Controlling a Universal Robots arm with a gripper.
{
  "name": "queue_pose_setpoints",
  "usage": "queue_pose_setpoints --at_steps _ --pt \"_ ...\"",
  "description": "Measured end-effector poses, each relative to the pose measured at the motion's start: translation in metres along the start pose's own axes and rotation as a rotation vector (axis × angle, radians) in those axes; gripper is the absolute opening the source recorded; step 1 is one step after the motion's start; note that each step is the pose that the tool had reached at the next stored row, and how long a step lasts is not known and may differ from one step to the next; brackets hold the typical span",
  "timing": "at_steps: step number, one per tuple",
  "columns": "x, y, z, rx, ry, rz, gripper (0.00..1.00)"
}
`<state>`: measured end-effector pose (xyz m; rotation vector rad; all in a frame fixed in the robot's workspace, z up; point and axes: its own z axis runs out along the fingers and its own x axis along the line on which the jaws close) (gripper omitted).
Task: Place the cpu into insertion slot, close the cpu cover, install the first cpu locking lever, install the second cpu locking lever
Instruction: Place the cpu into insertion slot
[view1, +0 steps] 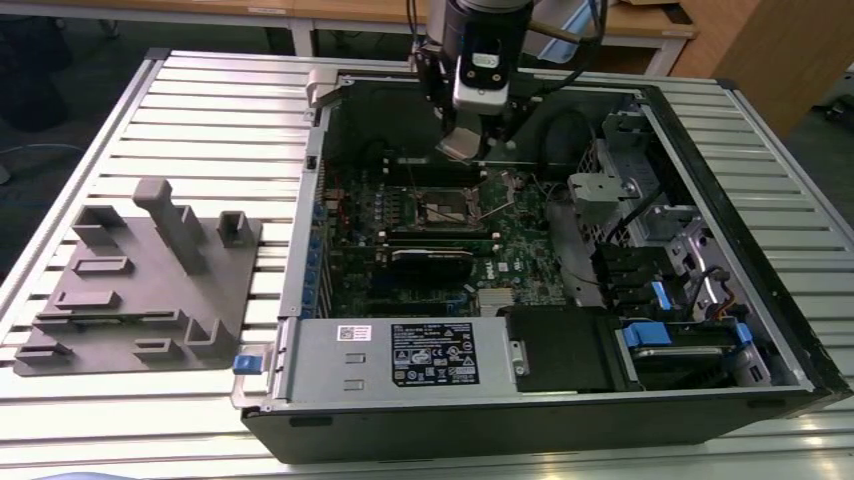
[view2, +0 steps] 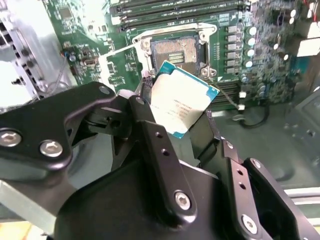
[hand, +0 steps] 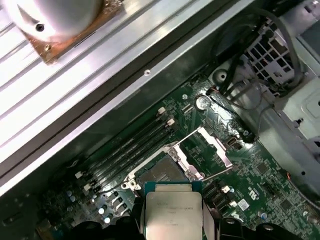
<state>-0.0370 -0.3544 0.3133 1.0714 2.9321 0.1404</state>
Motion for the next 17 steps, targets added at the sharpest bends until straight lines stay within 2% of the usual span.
queue_pose_setpoints --at_steps 17 --pt "0.0 -0.0002 0.0015 -0.0047 -0.0278 0.308 0.54"
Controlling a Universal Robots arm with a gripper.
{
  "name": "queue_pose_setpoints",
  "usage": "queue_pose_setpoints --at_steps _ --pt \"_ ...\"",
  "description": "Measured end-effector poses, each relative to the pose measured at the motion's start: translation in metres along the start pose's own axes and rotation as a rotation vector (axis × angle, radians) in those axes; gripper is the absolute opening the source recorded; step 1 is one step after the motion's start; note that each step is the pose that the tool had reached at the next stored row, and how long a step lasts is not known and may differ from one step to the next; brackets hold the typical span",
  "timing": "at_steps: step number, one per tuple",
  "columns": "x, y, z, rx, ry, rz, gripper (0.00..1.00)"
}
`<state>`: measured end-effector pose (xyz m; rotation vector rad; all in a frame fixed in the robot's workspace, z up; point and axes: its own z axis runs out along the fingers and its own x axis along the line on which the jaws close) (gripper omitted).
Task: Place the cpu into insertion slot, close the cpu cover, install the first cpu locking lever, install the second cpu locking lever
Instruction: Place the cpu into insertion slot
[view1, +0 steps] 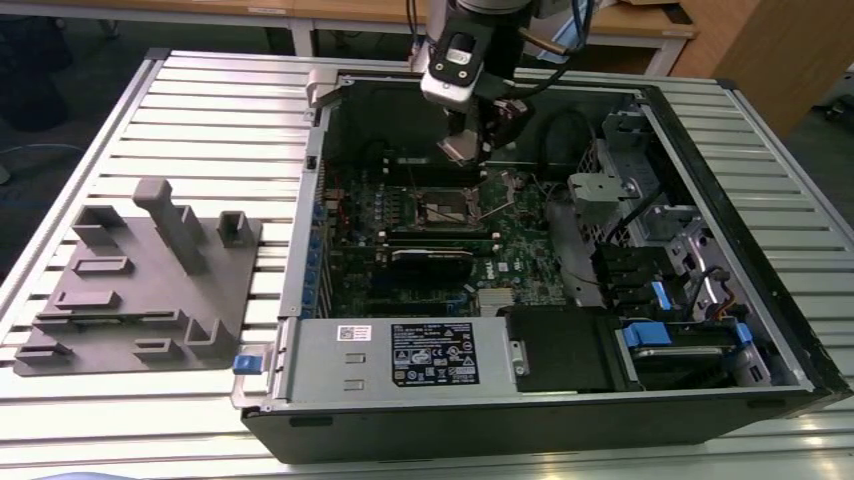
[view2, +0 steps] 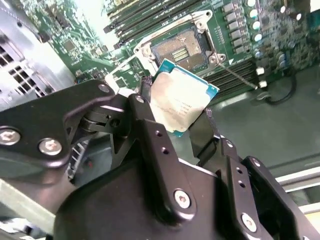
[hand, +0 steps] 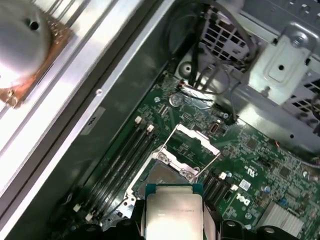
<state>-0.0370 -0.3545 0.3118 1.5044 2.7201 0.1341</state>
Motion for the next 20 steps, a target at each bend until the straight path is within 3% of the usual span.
queue_pose_setpoints --at_steps 11,17,20 --pt "0.0 -0.0001 0.0008 -0.0029 -0.0179 0.198 0.54" --pt "0.0 -0.0001 0.0009 -0.0033 -0.0194 0.215 0.54" --pt "0.0 -0.0001 0.0011 -0.004 -0.0242 0.268 0.54"
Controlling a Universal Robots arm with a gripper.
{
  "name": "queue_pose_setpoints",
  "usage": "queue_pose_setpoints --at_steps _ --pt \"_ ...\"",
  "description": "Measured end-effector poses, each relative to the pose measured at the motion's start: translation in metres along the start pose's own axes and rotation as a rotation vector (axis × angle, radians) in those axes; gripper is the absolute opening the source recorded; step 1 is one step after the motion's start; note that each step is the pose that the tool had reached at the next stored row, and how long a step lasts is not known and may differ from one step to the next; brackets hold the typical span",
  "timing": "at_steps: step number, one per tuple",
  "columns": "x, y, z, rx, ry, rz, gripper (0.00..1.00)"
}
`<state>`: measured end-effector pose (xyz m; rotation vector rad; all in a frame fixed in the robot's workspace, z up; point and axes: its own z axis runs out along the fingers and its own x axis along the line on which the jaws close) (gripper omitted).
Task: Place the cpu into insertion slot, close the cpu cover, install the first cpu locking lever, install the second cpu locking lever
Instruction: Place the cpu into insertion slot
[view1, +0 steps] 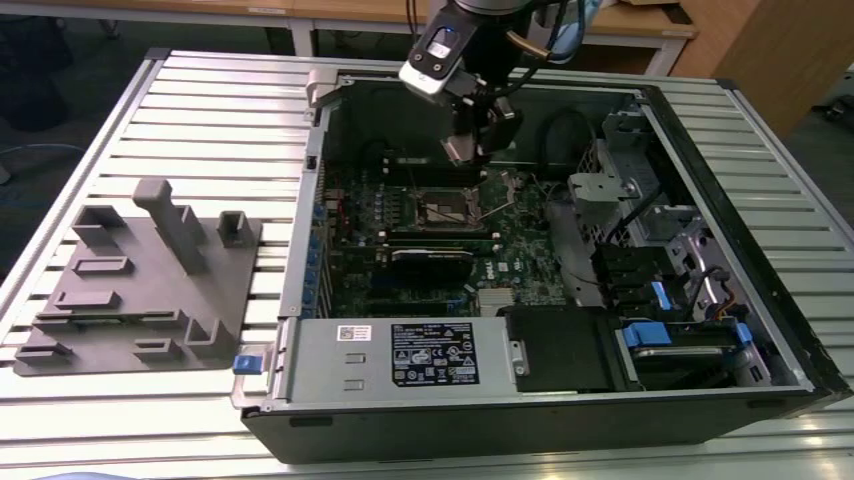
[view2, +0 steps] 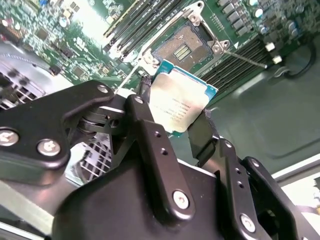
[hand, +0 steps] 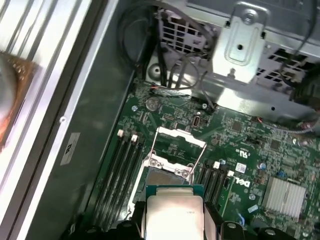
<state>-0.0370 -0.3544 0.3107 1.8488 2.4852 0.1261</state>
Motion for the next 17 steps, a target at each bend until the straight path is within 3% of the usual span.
queue_pose_setpoints --at_steps 7,17 --pt "0.0 0.0 0.0005 -0.0018 -0.0113 0.124 0.54" --pt "0.0 0.0 0.0009 -0.0024 -0.0129 0.145 0.54"
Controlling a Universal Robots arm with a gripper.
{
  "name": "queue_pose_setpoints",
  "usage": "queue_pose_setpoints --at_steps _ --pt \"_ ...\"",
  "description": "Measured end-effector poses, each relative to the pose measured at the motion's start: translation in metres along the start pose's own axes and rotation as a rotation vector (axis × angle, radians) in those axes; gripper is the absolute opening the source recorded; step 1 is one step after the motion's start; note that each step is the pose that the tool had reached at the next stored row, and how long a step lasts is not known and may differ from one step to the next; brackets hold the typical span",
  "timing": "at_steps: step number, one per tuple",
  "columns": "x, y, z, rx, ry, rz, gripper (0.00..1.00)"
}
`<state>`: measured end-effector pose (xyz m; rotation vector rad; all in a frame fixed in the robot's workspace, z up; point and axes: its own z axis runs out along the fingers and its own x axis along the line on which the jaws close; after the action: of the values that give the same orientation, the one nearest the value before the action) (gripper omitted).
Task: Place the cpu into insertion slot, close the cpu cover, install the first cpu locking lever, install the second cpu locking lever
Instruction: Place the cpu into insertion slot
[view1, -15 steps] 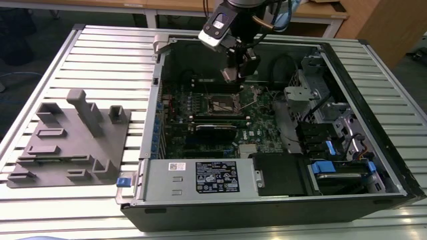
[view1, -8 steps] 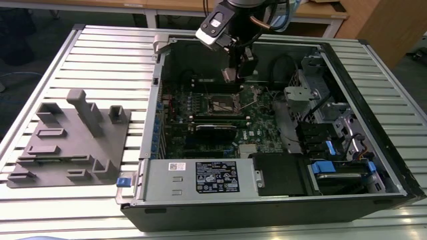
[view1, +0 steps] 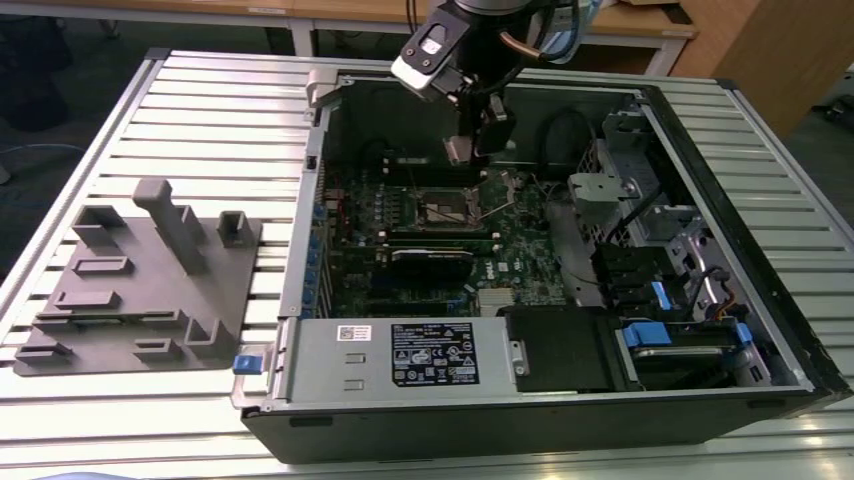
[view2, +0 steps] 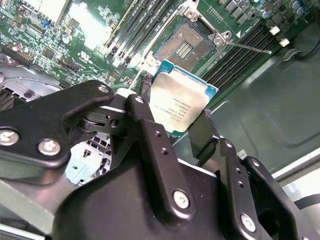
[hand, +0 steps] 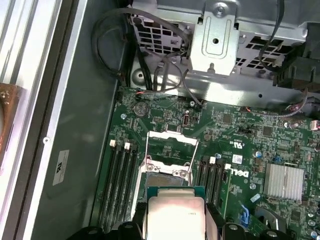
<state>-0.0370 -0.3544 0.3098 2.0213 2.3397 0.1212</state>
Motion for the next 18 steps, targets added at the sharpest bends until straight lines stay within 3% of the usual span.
queue_pose_setpoints --at_steps 12,16,18 --pt "-0.0001 -0.0002 0.0023 -0.0031 -0.02 0.218 0.54" --pt "-0.0001 -0.0002 0.0024 -0.0033 -0.0206 0.225 0.54" --pt "-0.0001 -0.0003 0.0028 -0.0039 -0.0232 0.257 0.54"
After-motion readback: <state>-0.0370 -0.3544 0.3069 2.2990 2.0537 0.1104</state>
